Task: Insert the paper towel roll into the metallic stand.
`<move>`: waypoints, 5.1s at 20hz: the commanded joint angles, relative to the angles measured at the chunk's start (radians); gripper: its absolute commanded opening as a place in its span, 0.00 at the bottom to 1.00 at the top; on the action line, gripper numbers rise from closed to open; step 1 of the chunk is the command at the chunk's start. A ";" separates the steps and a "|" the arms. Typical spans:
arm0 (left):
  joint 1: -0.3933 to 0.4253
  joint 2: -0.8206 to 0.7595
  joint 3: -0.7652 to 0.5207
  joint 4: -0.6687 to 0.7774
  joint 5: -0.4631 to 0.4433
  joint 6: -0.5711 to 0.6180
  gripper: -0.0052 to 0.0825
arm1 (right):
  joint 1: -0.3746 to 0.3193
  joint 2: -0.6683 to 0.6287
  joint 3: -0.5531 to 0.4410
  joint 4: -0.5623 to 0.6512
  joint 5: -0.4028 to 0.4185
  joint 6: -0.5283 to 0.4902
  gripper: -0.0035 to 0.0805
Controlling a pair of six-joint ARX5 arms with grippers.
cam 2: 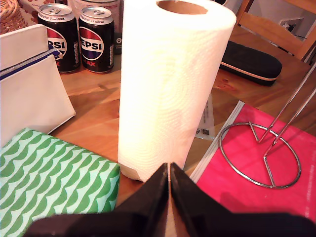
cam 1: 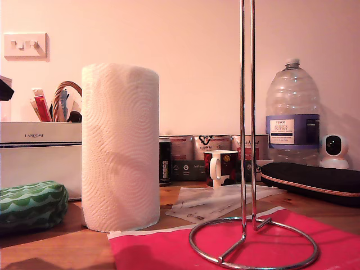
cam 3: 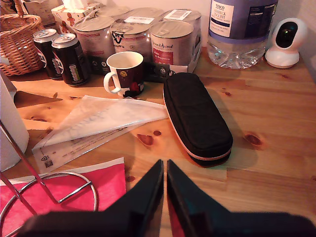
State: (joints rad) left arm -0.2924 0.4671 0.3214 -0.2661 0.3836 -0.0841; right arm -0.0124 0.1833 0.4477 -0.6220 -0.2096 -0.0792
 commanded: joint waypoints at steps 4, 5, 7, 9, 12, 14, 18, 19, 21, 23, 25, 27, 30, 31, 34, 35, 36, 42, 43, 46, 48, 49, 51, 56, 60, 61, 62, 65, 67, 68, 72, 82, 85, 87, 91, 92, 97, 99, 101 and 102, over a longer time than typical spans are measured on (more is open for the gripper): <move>-0.001 0.003 -0.011 0.118 0.058 -0.005 0.03 | -0.001 0.005 -0.012 0.114 -0.001 0.001 0.03; -0.001 0.003 -0.011 0.118 0.058 -0.005 0.03 | -0.001 0.005 -0.012 0.115 -0.001 0.001 0.03; -0.001 0.003 -0.011 0.119 0.058 -0.005 0.03 | -0.001 0.005 -0.012 0.116 -0.002 0.001 0.03; -0.001 0.003 -0.010 0.135 0.069 -0.006 0.03 | -0.001 0.005 -0.011 0.126 -0.009 0.021 0.03; -0.006 0.003 0.013 0.169 0.110 -0.005 0.03 | -0.001 0.018 0.014 0.116 -0.027 0.084 0.03; -0.014 0.003 0.049 0.152 0.110 0.018 0.03 | -0.001 0.050 0.063 0.052 -0.027 0.092 0.03; -0.025 0.004 0.157 0.049 0.109 0.161 0.03 | -0.001 0.174 0.204 -0.099 -0.027 0.143 0.03; -0.029 0.005 0.181 0.022 0.108 0.203 0.03 | -0.001 0.213 0.245 -0.137 -0.043 0.175 0.04; -0.036 0.007 0.216 -0.021 0.105 0.309 0.03 | -0.001 0.304 0.341 -0.207 -0.108 0.245 0.04; -0.040 0.016 0.233 -0.050 0.107 0.361 0.03 | -0.001 0.412 0.449 -0.288 -0.179 0.257 0.04; -0.049 0.018 0.233 -0.056 0.107 0.449 0.03 | 0.010 0.515 0.550 -0.363 -0.212 0.225 0.09; -0.058 0.018 0.233 -0.056 0.106 0.453 0.03 | 0.034 0.595 0.620 -0.406 -0.211 0.177 0.11; -0.061 0.026 0.233 -0.047 0.107 0.476 0.03 | 0.061 0.680 0.656 -0.439 -0.204 0.054 0.11; -0.061 0.030 0.233 -0.048 0.107 0.476 0.03 | 0.066 0.700 0.656 -0.430 -0.204 -0.014 0.11; -0.061 0.031 0.233 -0.048 0.106 0.476 0.03 | 0.079 0.712 0.652 -0.308 -0.238 -0.072 0.11; -0.060 0.031 0.233 -0.048 0.106 0.476 0.03 | 0.079 0.701 0.652 -0.256 -0.262 -0.079 0.10; -0.060 0.031 0.233 -0.048 0.106 0.476 0.03 | 0.079 0.692 0.652 -0.223 -0.287 -0.096 0.10; -0.060 0.031 0.233 -0.048 0.106 0.476 0.03 | 0.084 0.679 0.556 -0.234 -0.481 -0.317 0.11; -0.060 0.031 0.233 -0.048 0.106 0.476 0.03 | 0.084 0.668 0.514 -0.222 -0.513 -0.334 0.11; -0.060 0.031 0.233 -0.048 0.106 0.476 0.03 | 0.089 0.625 0.383 -0.163 -0.570 -0.341 0.11; -0.060 0.031 0.233 -0.048 0.106 0.476 0.03 | 0.105 0.596 0.307 -0.143 -0.555 -0.341 0.11; -0.060 0.031 0.233 -0.048 0.106 0.476 0.03 | 0.113 0.589 0.274 -0.129 -0.542 -0.342 0.11; -0.060 0.031 0.233 -0.048 0.106 0.476 0.03 | 0.140 0.588 0.211 -0.076 -0.537 -0.369 0.11; -0.060 0.031 0.233 -0.048 0.106 0.476 0.03 | 0.198 0.654 0.129 0.065 -0.530 -0.465 0.11; -0.060 0.031 0.233 -0.048 0.106 0.476 0.03 | 0.203 0.810 0.128 0.171 -0.518 -0.475 0.19; -0.060 0.031 0.233 -0.048 0.106 0.476 0.03 | 0.203 0.843 0.128 0.209 -0.518 -0.475 0.20; -0.060 0.031 0.233 -0.050 0.106 0.476 0.03 | 0.203 0.883 0.128 0.237 -0.522 -0.474 0.22; -0.060 0.031 0.233 -0.055 0.106 0.476 0.03 | 0.203 0.975 0.128 0.291 -0.543 -0.470 0.27; -0.060 0.031 0.233 -0.055 0.106 0.476 0.03 | 0.209 1.021 0.128 0.319 -0.557 -0.467 0.31; -0.060 0.031 0.233 -0.055 0.106 0.476 0.03 | 0.220 1.039 0.128 0.333 -0.563 -0.467 0.34; -0.060 0.031 0.233 -0.055 0.106 0.476 0.03 | 0.276 1.097 0.128 0.416 -0.564 -0.467 0.34; -0.060 0.050 0.233 -0.058 0.106 0.476 0.03 | 0.300 1.269 0.128 0.583 -0.515 -0.466 0.34; -0.060 0.050 0.233 -0.060 0.106 0.476 0.03 | 0.306 1.314 0.128 0.620 -0.517 -0.454 0.34; -0.060 0.050 0.233 -0.060 0.106 0.476 0.03 | 0.319 1.332 0.128 0.645 -0.518 -0.443 0.34; -0.060 0.050 0.233 -0.062 0.106 0.476 0.03 | 0.342 1.361 0.128 0.683 -0.517 -0.441 0.33; -0.060 0.050 0.233 -0.065 0.106 0.476 0.03 | 0.345 1.364 0.128 0.685 -0.516 -0.441 0.33; -0.060 0.050 0.233 -0.080 0.106 0.476 0.03 | 0.345 1.364 0.128 0.682 -0.518 -0.431 0.09; -0.060 0.050 0.233 -0.080 0.106 0.476 0.03 | 0.345 1.364 0.128 0.680 -0.520 -0.414 0.03; -0.060 0.050 0.233 -0.078 0.106 0.476 0.03 | 0.345 1.364 0.129 0.679 -0.524 -0.402 0.03; -0.060 0.050 0.233 -0.077 0.106 0.476 0.03 | 0.345 1.364 0.130 0.681 -0.523 -0.383 0.03</move>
State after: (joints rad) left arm -0.3477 0.5129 0.5629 -0.3523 0.4892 0.3855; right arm 0.3290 1.5337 0.5915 0.0700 -0.7254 -0.4862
